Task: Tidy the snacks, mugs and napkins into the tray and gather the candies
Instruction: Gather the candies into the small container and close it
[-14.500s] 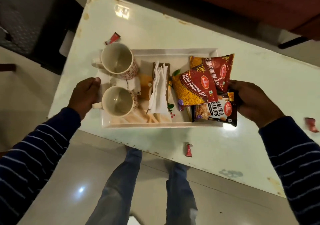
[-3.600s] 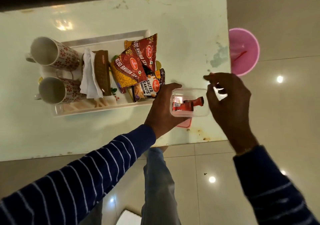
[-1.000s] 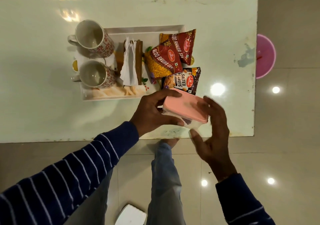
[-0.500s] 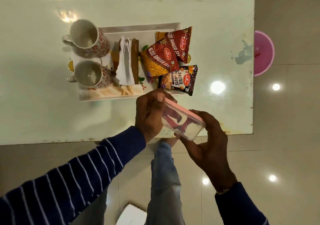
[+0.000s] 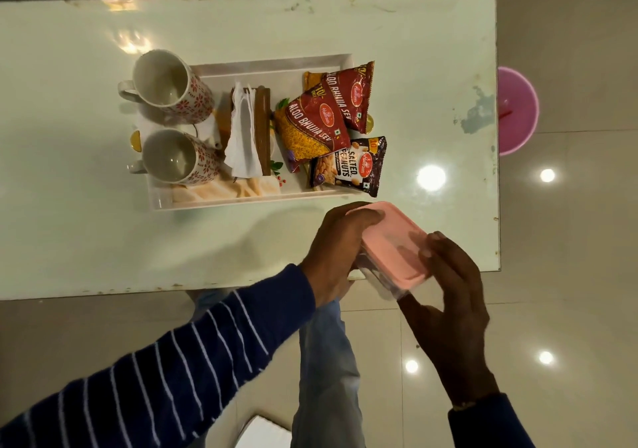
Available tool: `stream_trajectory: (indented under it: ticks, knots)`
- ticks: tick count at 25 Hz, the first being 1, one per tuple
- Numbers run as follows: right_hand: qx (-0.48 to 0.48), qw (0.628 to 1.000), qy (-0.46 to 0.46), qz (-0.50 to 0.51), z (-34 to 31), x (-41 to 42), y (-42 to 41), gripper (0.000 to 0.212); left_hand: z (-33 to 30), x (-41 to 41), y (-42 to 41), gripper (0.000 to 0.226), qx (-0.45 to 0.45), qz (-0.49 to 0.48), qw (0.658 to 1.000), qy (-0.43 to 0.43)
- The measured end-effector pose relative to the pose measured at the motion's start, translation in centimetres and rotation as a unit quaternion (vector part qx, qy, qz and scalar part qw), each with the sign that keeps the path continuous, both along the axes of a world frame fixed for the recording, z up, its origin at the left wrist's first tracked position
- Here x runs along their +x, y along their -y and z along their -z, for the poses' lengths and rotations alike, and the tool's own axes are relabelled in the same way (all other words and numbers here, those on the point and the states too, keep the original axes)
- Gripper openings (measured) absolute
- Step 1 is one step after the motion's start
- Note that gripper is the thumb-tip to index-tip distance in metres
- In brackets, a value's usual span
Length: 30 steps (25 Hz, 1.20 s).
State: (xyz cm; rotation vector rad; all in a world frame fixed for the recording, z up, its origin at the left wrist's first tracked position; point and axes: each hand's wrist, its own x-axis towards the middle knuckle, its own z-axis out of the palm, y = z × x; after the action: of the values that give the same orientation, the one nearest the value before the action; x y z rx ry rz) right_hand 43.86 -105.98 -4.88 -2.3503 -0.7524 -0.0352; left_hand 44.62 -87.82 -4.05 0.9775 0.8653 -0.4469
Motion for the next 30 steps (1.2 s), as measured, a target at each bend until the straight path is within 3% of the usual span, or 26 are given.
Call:
stream_trajectory:
  ticks: [4, 9, 12, 15, 20, 23, 26, 30]
  knots:
    - [-0.015, 0.998, 0.051, -0.04, -0.9, 1.0, 1.3, 0.045, 0.4, 0.5, -0.8, 0.028, -0.057, 0.038, 0.998, 0.009]
    - [-0.01, 0.999, 0.044, -0.016, -1.9, 1.8, 1.4, 0.047, 0.5, 2.4, -0.7, 0.019, -0.069, 0.058, 0.995, 0.032]
    - [-0.077, 0.994, -0.077, 0.0, -2.8, 3.8, 1.5, 0.064, 0.5, 3.6, 0.4, 0.014, 0.024, 0.029, 0.996, 0.083]
    - [-0.103, 0.975, -0.194, -0.008, -3.3, 5.1, 0.9, 0.08, 0.6, 4.7, 1.2, 0.026, 0.15, 0.085, 0.974, 0.145]
    - [-0.027, 0.976, -0.174, 0.128, -0.5, 6.8, -0.3, 0.068, 1.1, 5.6, 2.5, 0.056, 0.178, 0.103, 0.961, 0.183]
    - [0.013, 0.948, -0.205, 0.242, 2.8, 9.0, -1.7, 0.068, 2.0, 4.9, 2.7, 0.063, 0.279, 0.117, 0.935, 0.186]
    - [-0.01, 0.933, -0.226, 0.28, 6.3, 11.1, -3.3, 0.068, 2.6, 3.6, 2.4, 0.059, 0.335, 0.127, 0.906, 0.227]
    - [-0.105, 0.947, -0.176, 0.246, 9.7, 12.3, -4.8, 0.071, 3.6, 2.5, 1.3, 0.042, 0.369, 0.152, 0.881, 0.253]
